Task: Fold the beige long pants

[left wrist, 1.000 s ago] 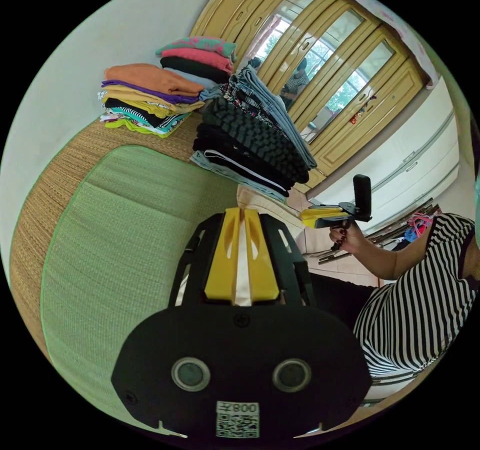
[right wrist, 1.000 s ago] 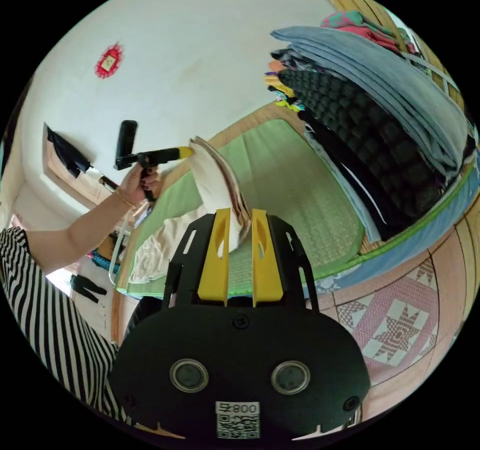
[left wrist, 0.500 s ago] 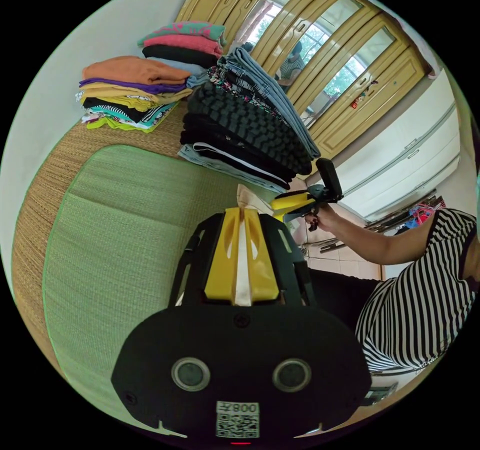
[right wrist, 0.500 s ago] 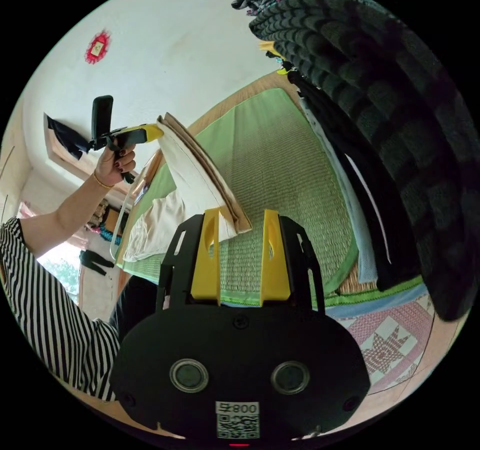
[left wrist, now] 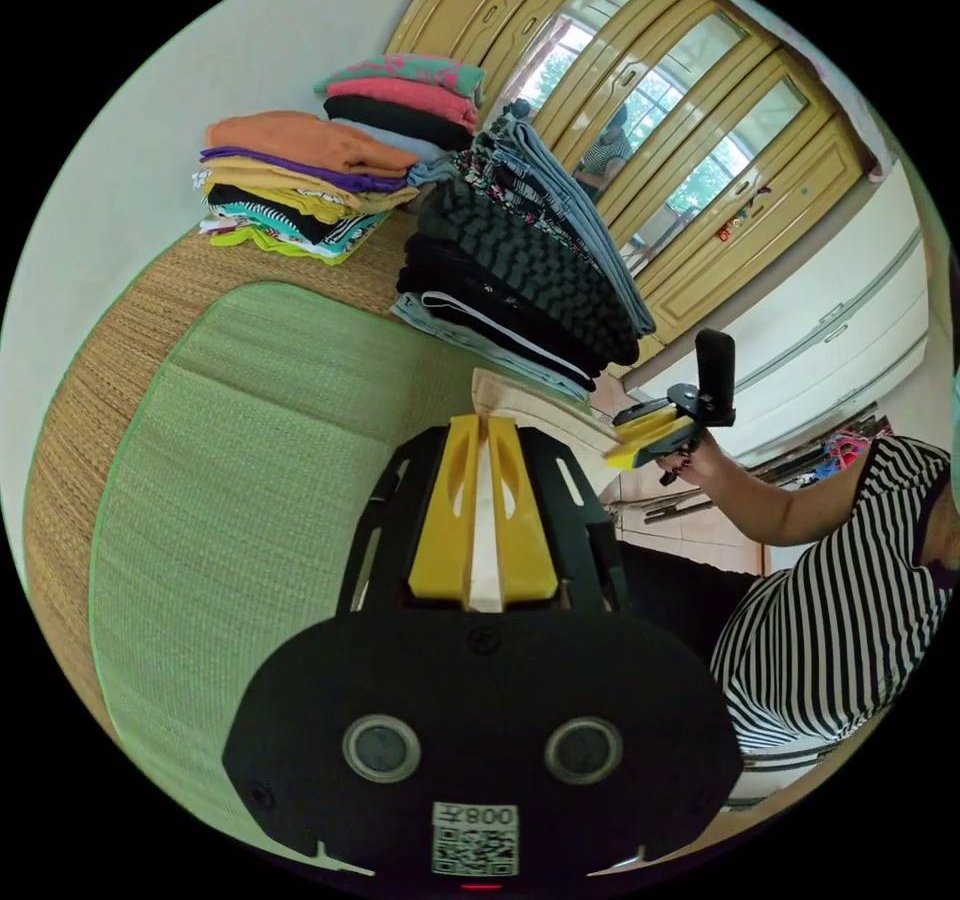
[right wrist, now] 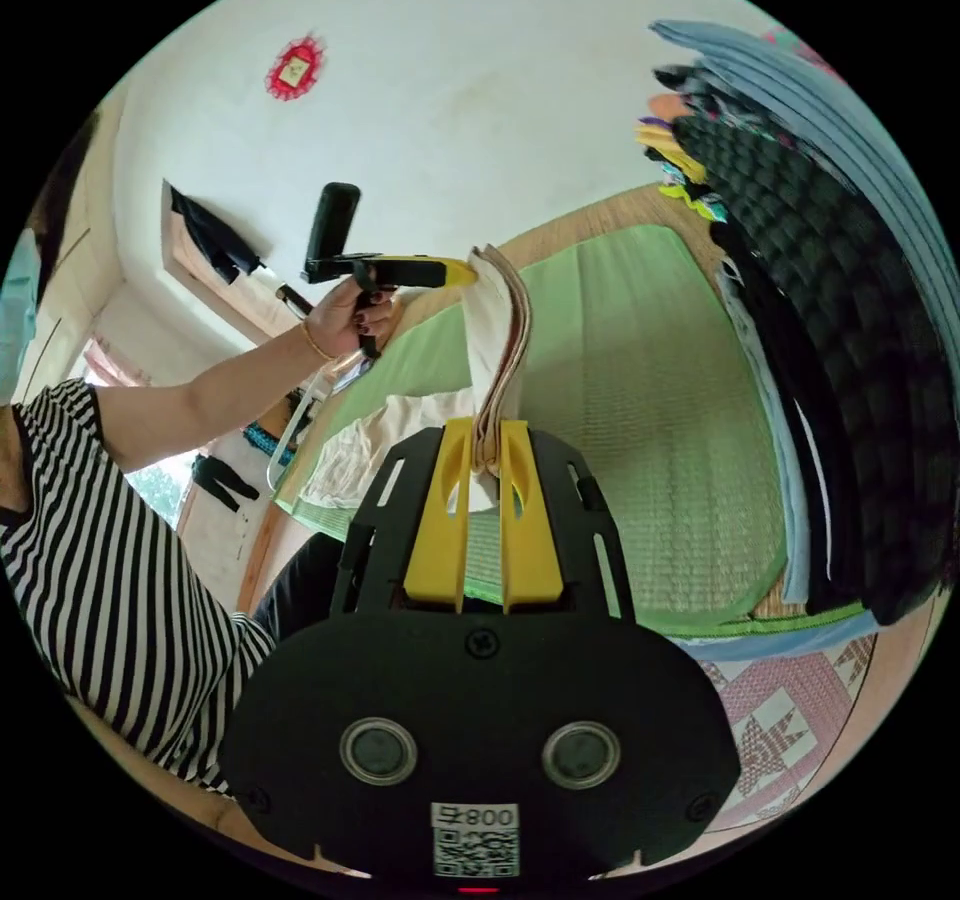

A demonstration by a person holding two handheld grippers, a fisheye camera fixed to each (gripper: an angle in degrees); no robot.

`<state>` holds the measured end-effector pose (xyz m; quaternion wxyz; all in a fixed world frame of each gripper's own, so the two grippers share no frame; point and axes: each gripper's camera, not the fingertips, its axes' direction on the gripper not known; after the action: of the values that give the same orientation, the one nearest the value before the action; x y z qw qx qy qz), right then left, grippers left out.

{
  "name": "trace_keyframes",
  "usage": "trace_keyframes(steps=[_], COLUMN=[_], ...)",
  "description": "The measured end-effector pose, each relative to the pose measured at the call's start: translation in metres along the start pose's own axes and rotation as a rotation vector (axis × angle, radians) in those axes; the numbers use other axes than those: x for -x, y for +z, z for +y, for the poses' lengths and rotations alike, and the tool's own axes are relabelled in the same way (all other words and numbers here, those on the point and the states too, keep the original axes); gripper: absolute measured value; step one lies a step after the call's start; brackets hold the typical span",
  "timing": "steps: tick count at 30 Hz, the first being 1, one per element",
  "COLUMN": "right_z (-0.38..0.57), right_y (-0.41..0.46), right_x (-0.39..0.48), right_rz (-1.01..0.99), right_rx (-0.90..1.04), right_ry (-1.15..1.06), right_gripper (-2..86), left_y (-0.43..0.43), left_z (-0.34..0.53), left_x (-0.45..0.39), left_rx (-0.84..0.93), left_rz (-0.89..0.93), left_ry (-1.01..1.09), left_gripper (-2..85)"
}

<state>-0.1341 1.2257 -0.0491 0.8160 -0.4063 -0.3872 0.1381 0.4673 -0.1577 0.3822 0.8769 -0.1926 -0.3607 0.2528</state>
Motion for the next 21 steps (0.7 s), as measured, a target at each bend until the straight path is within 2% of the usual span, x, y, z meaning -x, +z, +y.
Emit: trace_keyframes(steps=[6,11,21], right_z=[-0.021,-0.031,-0.004], right_y=[0.064,0.166,0.343], right_x=[0.103,0.172,0.219], right_rz=[-0.133,-0.268,-0.329], right_rx=[0.039,0.153,0.398], right_ry=[-0.167,-0.265,-0.238], right_gripper=[4.2,4.0,4.1], left_y=[-0.028,-0.048,-0.013], left_z=[0.054,0.12,0.233], left_x=[0.029,0.058,0.123], left_rx=[-0.073,-0.112,-0.059], left_rz=[-0.014,-0.049,-0.082], left_ry=[-0.05,-0.14,-0.444], left_gripper=[1.5,1.5,1.1])
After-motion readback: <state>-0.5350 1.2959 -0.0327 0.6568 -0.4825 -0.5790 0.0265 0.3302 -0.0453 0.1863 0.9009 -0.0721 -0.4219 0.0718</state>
